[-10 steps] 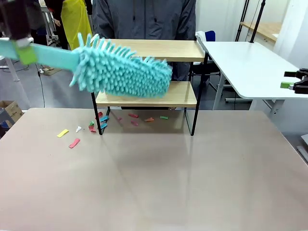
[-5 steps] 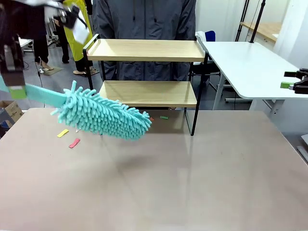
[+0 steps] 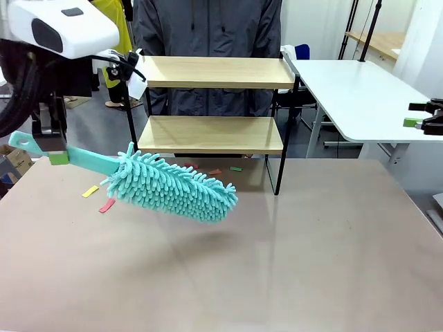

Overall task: Clean the shelf.
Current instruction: Clean the specific section of the Shelf indicated by the human with the Duster.

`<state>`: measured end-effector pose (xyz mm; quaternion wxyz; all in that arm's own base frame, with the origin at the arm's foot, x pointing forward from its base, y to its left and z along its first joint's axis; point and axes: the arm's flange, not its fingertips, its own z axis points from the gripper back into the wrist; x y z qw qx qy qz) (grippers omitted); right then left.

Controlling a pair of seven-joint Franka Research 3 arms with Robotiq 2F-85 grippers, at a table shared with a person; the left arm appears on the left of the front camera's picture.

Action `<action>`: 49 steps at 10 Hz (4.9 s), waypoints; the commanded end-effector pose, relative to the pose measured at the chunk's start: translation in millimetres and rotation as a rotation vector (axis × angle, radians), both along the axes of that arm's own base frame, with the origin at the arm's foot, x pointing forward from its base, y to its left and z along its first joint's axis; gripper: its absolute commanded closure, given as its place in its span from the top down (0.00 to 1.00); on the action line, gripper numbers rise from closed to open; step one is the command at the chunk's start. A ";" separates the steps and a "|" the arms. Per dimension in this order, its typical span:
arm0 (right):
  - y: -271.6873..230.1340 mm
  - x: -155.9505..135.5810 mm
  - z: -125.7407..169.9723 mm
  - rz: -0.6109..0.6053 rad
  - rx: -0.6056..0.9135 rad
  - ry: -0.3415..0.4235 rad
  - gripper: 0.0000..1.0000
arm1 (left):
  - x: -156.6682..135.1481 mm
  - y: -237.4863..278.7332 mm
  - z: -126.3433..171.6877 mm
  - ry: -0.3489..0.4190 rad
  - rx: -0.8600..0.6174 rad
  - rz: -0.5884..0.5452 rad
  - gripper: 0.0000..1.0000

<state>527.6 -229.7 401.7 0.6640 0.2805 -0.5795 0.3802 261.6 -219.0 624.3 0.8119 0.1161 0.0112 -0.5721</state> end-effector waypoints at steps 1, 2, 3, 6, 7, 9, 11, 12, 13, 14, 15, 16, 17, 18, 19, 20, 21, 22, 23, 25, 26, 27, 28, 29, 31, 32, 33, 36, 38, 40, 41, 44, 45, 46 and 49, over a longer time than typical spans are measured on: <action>1.8 0.0 2.7 0.001 -0.001 -0.005 1.00 | -4.6 2.9 11.4 -0.016 0.013 0.022 0.13; 1.8 0.0 2.7 0.001 -0.001 -0.005 1.00 | -4.6 2.9 11.4 -0.016 0.013 0.022 0.13; 1.8 0.0 2.7 0.001 -0.001 -0.005 1.00 | -4.6 2.9 11.4 -0.016 0.013 0.022 0.13; 1.8 0.0 2.7 0.001 -0.001 -0.005 1.00 | -4.6 2.9 11.4 -0.016 0.013 0.022 0.13; 1.8 0.0 2.7 0.001 -0.001 -0.005 1.00 | -4.6 2.9 11.4 -0.016 0.013 0.022 0.13; 1.8 0.0 2.7 0.001 -0.001 -0.005 1.00 | -4.6 2.9 11.4 -0.016 0.013 0.022 0.13; 1.8 0.0 2.7 0.001 -0.001 -0.005 1.00 | -4.6 2.9 11.4 -0.016 0.013 0.022 0.13; 1.8 0.0 2.7 0.001 -0.001 -0.005 1.00 | -4.6 2.9 11.4 -0.016 0.013 0.022 0.13; 1.8 0.0 2.7 0.001 -0.001 -0.005 1.00 | -4.6 2.9 11.4 -0.016 0.013 0.022 0.13; 1.8 0.0 2.7 0.001 -0.001 -0.005 1.00 | -4.6 2.9 11.4 -0.016 0.013 0.022 0.13; 1.8 0.0 2.7 0.001 -0.001 -0.005 1.00 | -4.6 2.9 11.4 -0.016 0.013 0.022 0.13; 1.8 0.0 2.7 0.001 -0.001 -0.005 1.00 | -4.6 2.9 11.4 -0.016 0.013 0.022 0.13; 1.8 0.0 2.7 0.001 -0.001 -0.005 1.00 | -4.6 2.9 11.4 -0.016 0.013 0.022 0.13; 1.8 0.0 2.7 0.001 -0.001 -0.005 1.00 | -4.6 2.9 11.4 -0.016 0.013 0.022 0.13; 1.8 0.0 2.7 0.001 -0.001 -0.005 1.00 | -4.6 2.9 11.4 -0.016 0.013 0.022 0.13; 1.8 0.0 2.7 0.001 -0.001 -0.005 1.00 | -4.6 2.9 11.4 -0.016 0.013 0.022 0.13; 1.8 0.0 2.7 0.001 -0.001 -0.005 1.00 | -4.6 2.9 11.4 -0.016 0.013 0.022 0.13; 1.8 0.0 2.7 0.001 -0.001 -0.005 1.00 | -4.6 2.9 11.4 -0.016 0.013 0.022 0.13; 1.8 0.0 2.7 0.001 -0.001 -0.005 1.00 | -4.6 2.9 11.4 -0.016 0.013 0.022 0.13; 1.8 0.0 2.7 0.001 -0.001 -0.005 1.00 | -4.6 2.9 11.4 -0.016 0.013 0.022 0.13; 1.8 0.0 2.7 0.001 -0.001 -0.005 1.00 | -4.6 2.9 11.4 -0.016 0.013 0.022 0.13; 1.8 0.0 2.7 0.001 -0.001 -0.005 1.00 | -4.6 2.9 11.4 -0.016 0.013 0.022 0.13; 1.8 0.0 2.7 0.001 -0.001 -0.005 1.00 | -4.6 2.9 11.4 -0.016 0.013 0.022 0.13; 1.8 0.0 2.7 0.001 -0.001 -0.005 1.00 | -4.6 2.9 11.4 -0.016 0.013 0.022 0.13; 1.8 0.0 2.7 0.001 -0.001 -0.005 1.00 | -3.5 -9.7 -6.0 0.008 -0.019 0.048 0.13; 1.8 0.0 2.7 0.001 -0.001 -0.005 1.00 | -6.8 -20.5 -22.7 0.000 -0.080 0.094 0.13; 1.8 0.0 2.7 0.001 -0.001 -0.005 1.00 | -12.9 -27.8 -37.3 0.002 -0.153 0.162 0.13; 1.8 0.0 2.7 0.001 -0.001 -0.005 1.00 | -33.1 -52.6 -60.6 -0.006 -0.241 0.362 0.13; 1.8 0.0 2.7 0.001 -0.001 -0.005 1.00 | -33.6 -76.1 -74.6 -0.018 -0.300 0.481 0.13; 1.8 0.0 2.7 0.001 -0.001 -0.005 1.00 | -29.0 -106.8 -95.0 0.029 -0.329 0.533 0.13; 1.8 0.0 2.7 0.001 -0.001 -0.005 1.00 | -24.2 -122.7 -105.5 0.014 -0.360 0.569 0.13; 1.8 0.0 2.7 0.001 -0.001 -0.005 1.00 | -11.4 -149.4 -120.3 -0.072 -0.361 0.683 0.13; 1.8 0.0 2.7 0.001 -0.001 -0.005 1.00 | -2.2 -162.5 -123.6 -0.041 -0.340 0.652 0.13; 1.8 0.0 2.7 0.001 -0.001 -0.005 1.00 | -15.6 -140.8 -124.7 -0.026 -0.365 0.646 0.13; 1.8 0.0 2.7 0.001 -0.001 -0.005 1.00 | -9.0 -149.9 -128.9 -0.022 -0.356 0.654 0.13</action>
